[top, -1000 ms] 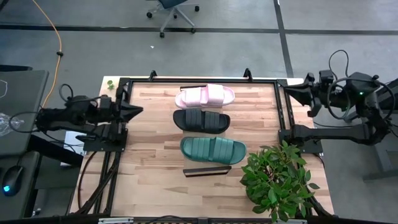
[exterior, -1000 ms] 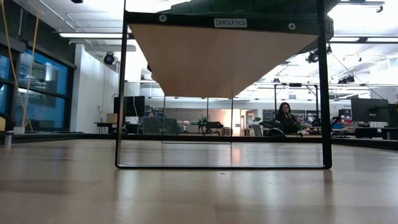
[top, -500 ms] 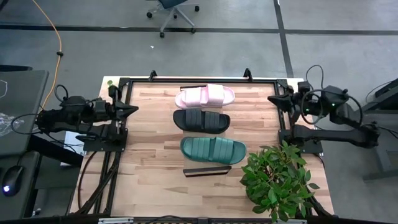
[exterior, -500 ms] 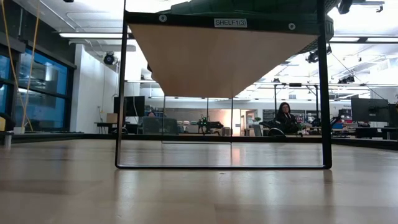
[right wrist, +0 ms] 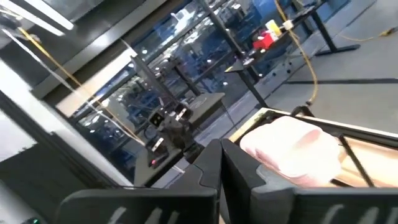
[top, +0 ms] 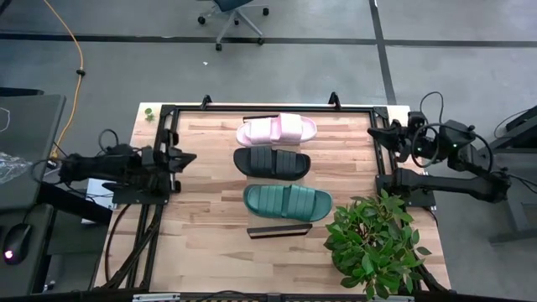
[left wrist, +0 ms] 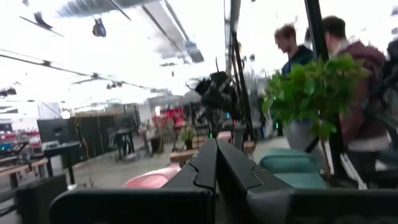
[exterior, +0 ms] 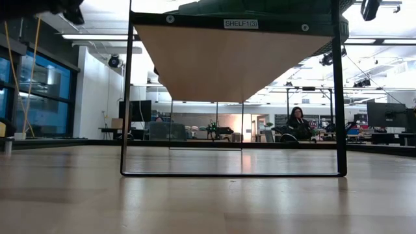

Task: Pick and place slippers onto the shelf
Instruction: Return to Home Position

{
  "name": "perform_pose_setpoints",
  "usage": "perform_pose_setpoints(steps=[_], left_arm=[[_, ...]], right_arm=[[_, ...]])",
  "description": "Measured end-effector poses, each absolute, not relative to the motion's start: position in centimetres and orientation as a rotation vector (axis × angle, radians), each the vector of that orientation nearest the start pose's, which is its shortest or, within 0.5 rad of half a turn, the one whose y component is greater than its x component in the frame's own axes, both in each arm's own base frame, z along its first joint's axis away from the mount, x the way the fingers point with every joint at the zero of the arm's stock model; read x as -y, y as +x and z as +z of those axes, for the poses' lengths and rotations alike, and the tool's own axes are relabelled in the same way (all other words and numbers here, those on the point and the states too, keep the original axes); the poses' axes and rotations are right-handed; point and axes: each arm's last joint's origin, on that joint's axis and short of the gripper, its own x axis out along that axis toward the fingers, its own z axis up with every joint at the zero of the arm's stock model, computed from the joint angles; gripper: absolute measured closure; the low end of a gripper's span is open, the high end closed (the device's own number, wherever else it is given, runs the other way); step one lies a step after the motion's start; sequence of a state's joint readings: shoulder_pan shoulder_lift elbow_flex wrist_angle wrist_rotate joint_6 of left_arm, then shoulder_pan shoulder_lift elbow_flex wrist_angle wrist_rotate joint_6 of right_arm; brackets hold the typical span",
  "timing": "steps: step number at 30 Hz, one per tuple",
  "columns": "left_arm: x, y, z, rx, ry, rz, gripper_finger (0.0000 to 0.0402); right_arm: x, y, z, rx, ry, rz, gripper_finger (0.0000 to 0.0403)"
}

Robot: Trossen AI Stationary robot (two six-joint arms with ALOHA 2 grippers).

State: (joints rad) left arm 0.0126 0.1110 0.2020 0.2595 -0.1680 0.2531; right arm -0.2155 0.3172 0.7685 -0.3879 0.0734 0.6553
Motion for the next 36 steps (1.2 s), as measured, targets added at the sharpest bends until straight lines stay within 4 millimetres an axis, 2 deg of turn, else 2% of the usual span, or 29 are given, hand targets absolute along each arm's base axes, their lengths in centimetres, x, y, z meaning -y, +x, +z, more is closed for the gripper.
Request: perform_pose_setpoints(steps=[4, 7, 16, 23, 27, 33, 36], left_arm=[[-0.6, 8.7, 22.8, 0.371, 0.197, 0.223, 0.0401], [-0.6, 8.5, 22.0, 0.380, 0.200, 0.234, 0.0401], [-0.7, 8.9, 20.5, 0.387, 0.265, 0.268, 0.0402], [-0.7, 8.9, 20.4, 0.365, 0.313, 0.275, 0.0402], [-0.6, 9.3, 19.5, 0.269, 0.343, 0.227, 0.0402], [-0.4, 9.7, 17.1, 0.032, 0.324, 0.125, 0.0402], [-0.4, 9.7, 16.9, 0.016, 0.338, 0.099, 0.0402]], right_arm=[[1.5, 5.8, 35.1, 0.146, 0.666, -0.267, 0.0403], [1.5, 5.8, 35.1, 0.144, 0.673, -0.273, 0.0403], [1.6, 5.8, 35.1, 0.153, 0.694, -0.291, 0.0403], [1.6, 5.8, 35.1, 0.153, 0.710, -0.291, 0.0403], [1.6, 5.8, 35.1, 0.153, 0.710, -0.291, 0.0403], [1.6, 5.8, 35.1, 0.155, 0.724, -0.290, 0.0403], [1.6, 5.8, 35.1, 0.156, 0.736, -0.286, 0.0403]])
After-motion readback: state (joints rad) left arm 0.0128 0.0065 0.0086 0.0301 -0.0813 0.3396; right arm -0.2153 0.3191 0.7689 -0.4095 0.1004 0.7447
